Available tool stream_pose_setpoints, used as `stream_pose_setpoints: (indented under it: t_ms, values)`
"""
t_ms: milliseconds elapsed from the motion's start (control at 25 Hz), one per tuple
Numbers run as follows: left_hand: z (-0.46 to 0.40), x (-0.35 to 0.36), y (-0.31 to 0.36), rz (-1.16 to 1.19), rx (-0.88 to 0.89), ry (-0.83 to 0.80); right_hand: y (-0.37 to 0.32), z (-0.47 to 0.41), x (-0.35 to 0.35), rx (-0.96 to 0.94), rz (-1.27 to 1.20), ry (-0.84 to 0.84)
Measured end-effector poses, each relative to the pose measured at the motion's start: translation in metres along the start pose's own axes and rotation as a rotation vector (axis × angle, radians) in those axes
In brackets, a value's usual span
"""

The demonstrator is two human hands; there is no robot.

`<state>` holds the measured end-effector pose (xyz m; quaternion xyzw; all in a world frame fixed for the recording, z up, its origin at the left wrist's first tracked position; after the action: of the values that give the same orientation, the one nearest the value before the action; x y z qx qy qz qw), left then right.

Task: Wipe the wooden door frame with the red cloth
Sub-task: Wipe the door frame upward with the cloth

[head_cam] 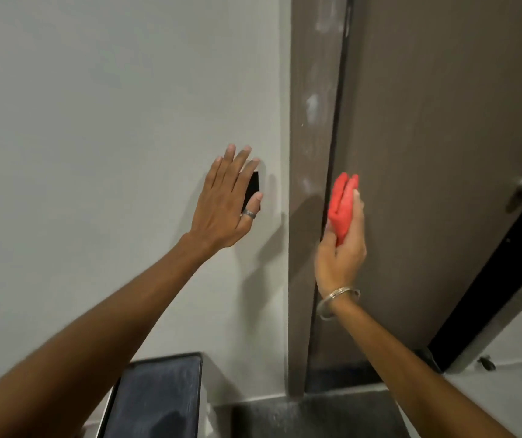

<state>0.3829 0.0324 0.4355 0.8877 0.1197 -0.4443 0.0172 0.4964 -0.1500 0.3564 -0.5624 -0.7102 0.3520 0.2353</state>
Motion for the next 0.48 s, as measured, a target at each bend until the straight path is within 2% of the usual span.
stream_pose_setpoints:
  t_ms: [40, 120, 160, 240, 360, 480]
  values:
    - [-0.019, -0.007, 0.001, -0.019, 0.001, 0.033, 0.008, -0.019, 0.001, -0.183, 0.19, -0.042]
    - [-0.045, -0.013, 0.001, -0.058, -0.027, 0.08, 0.03, -0.045, 0.012, -0.47, 0.647, -0.257]
    - [-0.057, -0.016, 0.004, -0.09, -0.045, 0.097, 0.042, -0.052, 0.018, -0.546, 0.772, -0.366]
    - [-0.07, -0.016, 0.002, -0.151, -0.076, 0.125, 0.06, -0.049, 0.033, -0.574, 0.829, -0.472]
    - [-0.096, -0.027, -0.015, -0.285, -0.081, 0.185, 0.065, -0.042, 0.047, -0.534, 0.786, -0.358]
    - [-0.135, -0.046, -0.031, -0.35, -0.122, 0.302, 0.046, -0.072, 0.061, -0.544, 0.794, -0.236]
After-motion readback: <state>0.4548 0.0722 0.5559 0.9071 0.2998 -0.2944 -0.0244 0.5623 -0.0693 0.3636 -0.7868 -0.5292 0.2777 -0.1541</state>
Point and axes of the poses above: each hand's wrist, its own z-axis away from the middle knuckle, its own x-axis out of the palm, y = z × x, the point moved 1 cm from there along -z, towards the middle knuckle, and after that the axes turned 12 degrees about -y, right-handed, at the moved point
